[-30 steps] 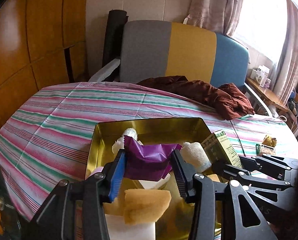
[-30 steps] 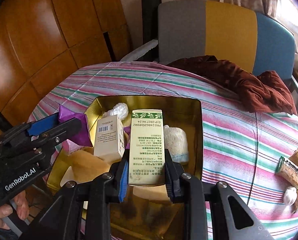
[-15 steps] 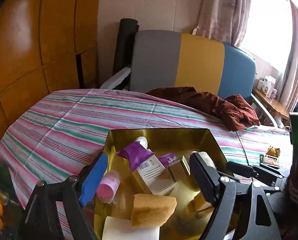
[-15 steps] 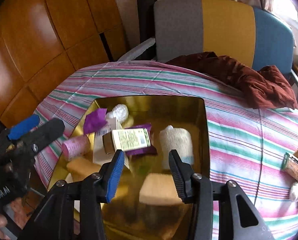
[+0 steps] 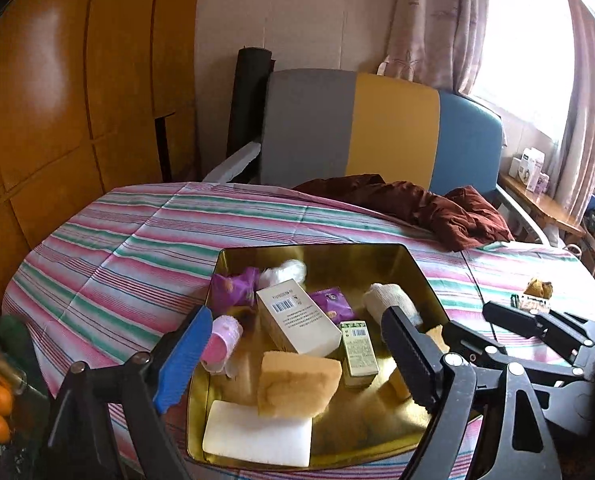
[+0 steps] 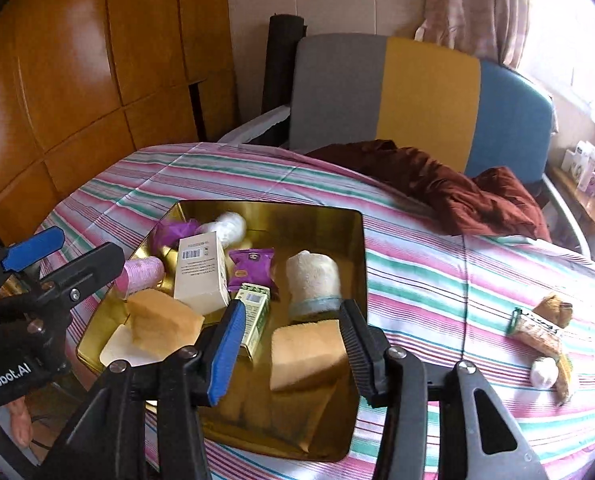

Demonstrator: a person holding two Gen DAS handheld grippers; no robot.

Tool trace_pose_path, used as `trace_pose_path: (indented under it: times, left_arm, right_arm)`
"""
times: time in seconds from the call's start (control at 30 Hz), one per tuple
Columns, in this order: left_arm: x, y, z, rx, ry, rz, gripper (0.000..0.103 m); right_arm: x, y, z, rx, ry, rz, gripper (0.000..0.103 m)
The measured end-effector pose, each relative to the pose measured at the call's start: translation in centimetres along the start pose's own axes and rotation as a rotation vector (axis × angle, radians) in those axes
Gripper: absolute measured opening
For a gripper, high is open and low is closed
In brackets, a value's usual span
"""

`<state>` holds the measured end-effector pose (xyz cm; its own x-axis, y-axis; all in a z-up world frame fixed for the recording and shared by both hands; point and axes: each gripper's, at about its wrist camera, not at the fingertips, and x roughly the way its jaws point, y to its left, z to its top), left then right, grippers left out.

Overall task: Organize objects
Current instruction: 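Carry purple packet and green-labelled box into gold tray and open both grippers, then withdraw both grippers from the tray toward the remaining pile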

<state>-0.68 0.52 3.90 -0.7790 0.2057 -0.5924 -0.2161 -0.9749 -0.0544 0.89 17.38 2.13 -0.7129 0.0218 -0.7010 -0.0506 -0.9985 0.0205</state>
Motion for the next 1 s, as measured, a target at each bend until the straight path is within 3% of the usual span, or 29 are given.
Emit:
trace_pose_path:
  times: [0.1, 1.0]
  left_arm:
    - [-0.3, -0.3, -0.5, 0.006, 0.008, -0.005, 0.087]
    - [-1.4, -5.6, -2.7, 0.141, 0.055, -0.1, 0.087]
  right_arm:
    - [-0.5, -0.2, -0.4, 0.006, -0.009, -0.007, 0.061]
    - [-2.6, -6.2, -3.6, 0.123, 0.003, -0.107, 0.061]
